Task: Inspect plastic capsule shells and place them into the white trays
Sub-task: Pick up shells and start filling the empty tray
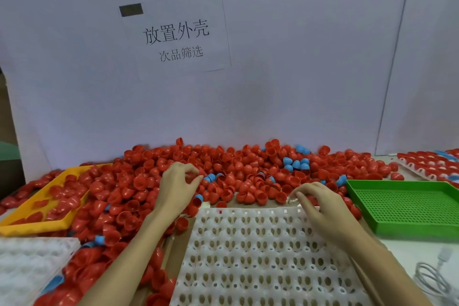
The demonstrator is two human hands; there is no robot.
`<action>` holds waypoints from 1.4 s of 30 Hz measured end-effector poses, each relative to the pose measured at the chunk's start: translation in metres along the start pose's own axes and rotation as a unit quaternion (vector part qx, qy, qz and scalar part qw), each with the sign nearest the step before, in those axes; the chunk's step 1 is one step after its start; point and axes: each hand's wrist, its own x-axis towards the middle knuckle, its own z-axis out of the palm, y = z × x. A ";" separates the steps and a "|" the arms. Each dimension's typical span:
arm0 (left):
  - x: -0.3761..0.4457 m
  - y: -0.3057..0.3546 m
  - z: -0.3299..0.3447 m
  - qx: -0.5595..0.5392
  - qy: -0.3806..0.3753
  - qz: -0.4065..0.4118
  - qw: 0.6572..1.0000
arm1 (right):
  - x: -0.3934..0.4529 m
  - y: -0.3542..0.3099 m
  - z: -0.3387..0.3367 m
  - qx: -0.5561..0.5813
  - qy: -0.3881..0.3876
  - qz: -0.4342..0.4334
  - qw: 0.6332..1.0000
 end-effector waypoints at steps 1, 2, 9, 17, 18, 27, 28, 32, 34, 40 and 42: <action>-0.010 0.010 -0.003 -0.038 -0.005 0.008 0.999 | -0.002 -0.004 -0.002 0.017 0.000 0.002 1.000; -0.022 0.021 -0.005 -0.077 -0.014 0.011 0.997 | -0.003 -0.007 -0.003 0.038 -0.005 0.002 0.999; -0.092 0.077 -0.002 -0.215 -0.089 0.090 0.968 | -0.020 -0.043 -0.008 0.263 -0.196 -0.009 0.945; -0.113 0.083 -0.001 -0.132 -0.073 0.197 0.969 | -0.029 -0.061 0.006 0.300 -0.182 -0.015 0.936; -0.114 0.083 -0.001 -0.140 -0.072 0.181 0.971 | -0.029 -0.061 0.005 0.309 -0.188 -0.010 0.932; -0.118 0.087 0.003 -0.215 -0.051 0.086 0.972 | -0.031 -0.056 -0.001 0.370 -0.229 0.002 0.900; -0.118 0.087 0.003 -0.214 -0.047 0.089 0.972 | -0.031 -0.056 0.000 0.372 -0.227 0.001 0.900; -0.119 0.089 0.004 -0.237 -0.043 0.072 0.968 | -0.031 -0.057 0.000 0.380 -0.232 0.007 0.895; -0.120 0.090 0.004 -0.264 -0.039 0.042 0.963 | -0.031 -0.057 0.000 0.381 -0.236 0.011 0.894; -0.119 0.090 0.002 -0.276 -0.025 0.032 0.960 | -0.031 -0.059 0.000 0.379 -0.239 0.025 0.894; -0.119 0.090 0.002 -0.265 -0.031 0.035 0.963 | -0.030 -0.059 0.000 0.394 -0.251 0.047 0.883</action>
